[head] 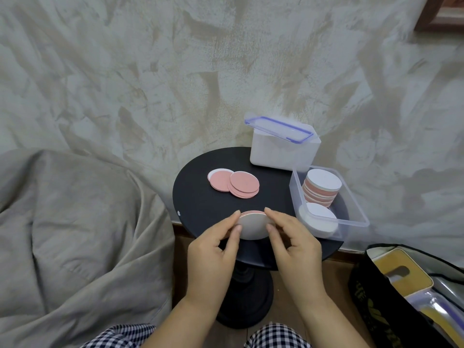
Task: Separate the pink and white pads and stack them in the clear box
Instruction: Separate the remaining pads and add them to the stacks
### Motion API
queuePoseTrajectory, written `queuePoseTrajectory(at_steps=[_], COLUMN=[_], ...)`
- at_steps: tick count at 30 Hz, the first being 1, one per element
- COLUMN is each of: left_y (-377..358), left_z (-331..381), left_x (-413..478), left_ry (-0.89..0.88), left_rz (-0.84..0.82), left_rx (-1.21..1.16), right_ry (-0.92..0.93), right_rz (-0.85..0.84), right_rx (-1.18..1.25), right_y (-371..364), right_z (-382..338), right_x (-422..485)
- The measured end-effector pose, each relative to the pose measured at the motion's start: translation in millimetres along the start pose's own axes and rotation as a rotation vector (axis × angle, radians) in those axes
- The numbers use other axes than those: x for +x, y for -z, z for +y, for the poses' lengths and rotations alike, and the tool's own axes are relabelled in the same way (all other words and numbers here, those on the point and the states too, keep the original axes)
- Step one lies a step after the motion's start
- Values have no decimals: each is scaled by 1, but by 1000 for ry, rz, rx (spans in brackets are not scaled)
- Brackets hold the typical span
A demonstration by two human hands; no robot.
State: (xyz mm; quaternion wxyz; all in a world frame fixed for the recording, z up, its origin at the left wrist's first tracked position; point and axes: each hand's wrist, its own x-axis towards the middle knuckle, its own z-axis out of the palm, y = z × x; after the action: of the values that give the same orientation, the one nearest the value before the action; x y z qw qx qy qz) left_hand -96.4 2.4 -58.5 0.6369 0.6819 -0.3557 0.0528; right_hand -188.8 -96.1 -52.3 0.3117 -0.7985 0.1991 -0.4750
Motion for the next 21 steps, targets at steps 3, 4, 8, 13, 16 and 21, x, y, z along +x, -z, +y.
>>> queuePoseTrajectory(at_steps=[3, 4, 8, 13, 16, 21], left_y=[1, 1, 3, 2, 2, 1], left_z=[1, 2, 5, 2, 3, 8], left_x=[3, 4, 4, 1, 2, 3], left_ry=[-50, -66, -71, -36, -26, -44], left_rz=[48, 53, 56, 37, 37, 33], left_rx=[33, 37, -16, -34, -35, -55], right_ry=[45, 52, 19, -1, -14, -2], right_rz=[47, 54, 89, 48, 31, 26], right_rx=[11, 21, 35, 29, 45, 47], right_y=[0, 1, 5, 5, 7, 12], right_z=[0, 0, -3, -2, -1, -3], right_x=[0, 0, -1, -2, -1, 1])
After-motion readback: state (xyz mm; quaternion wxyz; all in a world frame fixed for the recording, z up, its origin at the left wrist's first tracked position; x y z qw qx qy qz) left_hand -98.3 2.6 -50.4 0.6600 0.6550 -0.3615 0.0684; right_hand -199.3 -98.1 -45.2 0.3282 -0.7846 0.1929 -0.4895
